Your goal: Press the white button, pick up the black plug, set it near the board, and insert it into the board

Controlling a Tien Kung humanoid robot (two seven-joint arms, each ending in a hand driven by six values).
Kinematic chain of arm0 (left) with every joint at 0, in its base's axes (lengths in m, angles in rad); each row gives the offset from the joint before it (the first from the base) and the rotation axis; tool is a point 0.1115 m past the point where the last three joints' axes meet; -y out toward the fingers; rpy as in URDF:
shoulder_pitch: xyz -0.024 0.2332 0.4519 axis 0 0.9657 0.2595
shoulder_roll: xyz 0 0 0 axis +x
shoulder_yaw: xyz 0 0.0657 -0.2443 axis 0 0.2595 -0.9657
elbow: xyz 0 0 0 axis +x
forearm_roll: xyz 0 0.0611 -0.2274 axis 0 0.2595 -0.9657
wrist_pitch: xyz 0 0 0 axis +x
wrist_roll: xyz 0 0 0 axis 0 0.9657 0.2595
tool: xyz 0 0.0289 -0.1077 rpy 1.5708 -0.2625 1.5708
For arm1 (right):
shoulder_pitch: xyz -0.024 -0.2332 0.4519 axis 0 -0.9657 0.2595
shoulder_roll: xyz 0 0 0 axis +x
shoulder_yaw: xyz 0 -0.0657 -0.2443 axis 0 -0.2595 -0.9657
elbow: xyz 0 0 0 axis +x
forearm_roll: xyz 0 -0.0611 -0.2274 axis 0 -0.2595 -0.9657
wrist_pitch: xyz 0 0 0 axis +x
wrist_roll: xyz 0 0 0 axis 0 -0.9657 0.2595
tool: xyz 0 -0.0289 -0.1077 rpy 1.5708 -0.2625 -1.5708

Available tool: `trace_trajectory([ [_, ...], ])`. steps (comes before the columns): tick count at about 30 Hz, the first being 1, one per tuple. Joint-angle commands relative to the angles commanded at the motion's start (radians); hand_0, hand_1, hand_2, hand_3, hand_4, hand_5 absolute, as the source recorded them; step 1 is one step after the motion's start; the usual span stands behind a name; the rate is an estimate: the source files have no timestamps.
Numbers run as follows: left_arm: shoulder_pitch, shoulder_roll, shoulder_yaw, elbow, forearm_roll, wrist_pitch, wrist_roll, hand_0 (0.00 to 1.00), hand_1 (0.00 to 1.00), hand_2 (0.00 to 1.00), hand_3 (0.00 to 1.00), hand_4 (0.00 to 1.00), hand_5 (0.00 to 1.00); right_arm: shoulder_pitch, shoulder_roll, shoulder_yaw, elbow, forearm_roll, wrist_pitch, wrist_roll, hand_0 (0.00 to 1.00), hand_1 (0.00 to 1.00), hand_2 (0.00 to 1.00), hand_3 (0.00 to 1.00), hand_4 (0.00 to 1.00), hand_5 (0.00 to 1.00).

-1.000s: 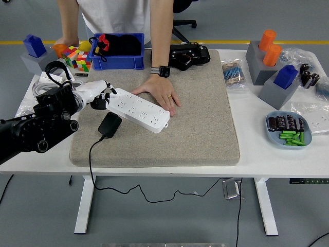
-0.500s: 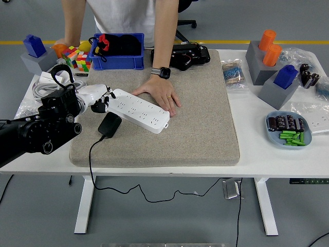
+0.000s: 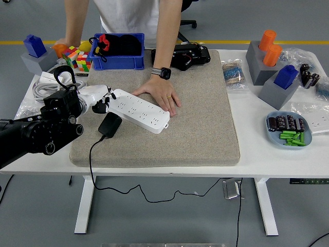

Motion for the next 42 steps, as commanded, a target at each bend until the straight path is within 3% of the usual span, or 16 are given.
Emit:
trace_trajectory([
  [9,-0.007,-0.002,0.009,-0.006,0.003,0.002,-0.003,0.002,0.002,0.050,0.736,0.002,0.002,0.001,0.001,0.004,0.001,0.000,0.000,0.000,0.805,0.718,0.715,0.668,0.725,0.489],
  [13,-0.005,0.008,-0.018,-0.025,0.013,0.008,-0.008,0.002,0.002,0.051,0.735,0.002,0.002,-0.001,0.002,0.006,0.000,-0.001,0.000,0.000,0.805,0.718,0.715,0.668,0.725,0.489],
  [22,0.021,0.054,-0.166,-0.115,0.082,0.025,-0.018,0.002,0.002,0.051,0.735,0.002,0.002,-0.005,0.004,0.008,0.000,-0.003,0.000,0.000,0.805,0.718,0.715,0.668,0.725,0.490],
  [28,0.090,0.097,-0.311,-0.214,0.138,0.041,-0.031,0.002,0.002,0.075,0.733,0.002,0.002,-0.008,0.007,0.013,0.000,-0.004,0.000,0.000,0.805,0.718,0.716,0.668,0.725,0.489],
  [29,0.103,0.103,-0.335,-0.231,0.142,0.045,-0.034,0.071,0.104,0.242,0.683,0.419,0.002,-0.008,0.007,0.013,0.000,-0.004,0.000,0.000,0.805,0.718,0.715,0.668,0.725,0.489],
  [34,0.197,0.134,-0.467,-0.338,0.179,0.040,-0.019,0.071,0.104,0.242,0.683,0.419,0.002,-0.011,0.011,0.018,0.001,-0.006,0.000,0.000,0.805,0.718,0.715,0.668,0.725,0.489],
  [35,0.214,0.138,-0.488,-0.357,0.184,0.037,-0.013,0.256,0.462,0.505,0.677,0.708,0.002,-0.012,0.011,0.018,0.000,-0.007,0.000,0.000,0.805,0.718,0.715,0.668,0.725,0.490],
  [40,0.298,0.152,-0.566,-0.440,0.209,0.038,0.003,0.256,0.462,0.505,0.677,0.708,0.002,-0.012,0.011,0.018,0.001,-0.008,0.000,0.001,0.805,0.718,0.715,0.668,0.725,0.490],
  [41,0.314,0.154,-0.576,-0.455,0.214,0.040,0.005,0.566,0.728,0.690,0.765,0.819,0.183,-0.012,0.011,0.018,0.002,-0.008,0.000,0.001,0.805,0.718,0.715,0.668,0.725,0.490],
  [42,0.332,0.156,-0.586,-0.470,0.218,0.042,0.007,0.566,0.728,0.690,0.765,0.819,0.183,-0.012,0.011,0.018,0.002,-0.008,0.000,0.001,0.805,0.718,0.715,0.668,0.725,0.490],
])
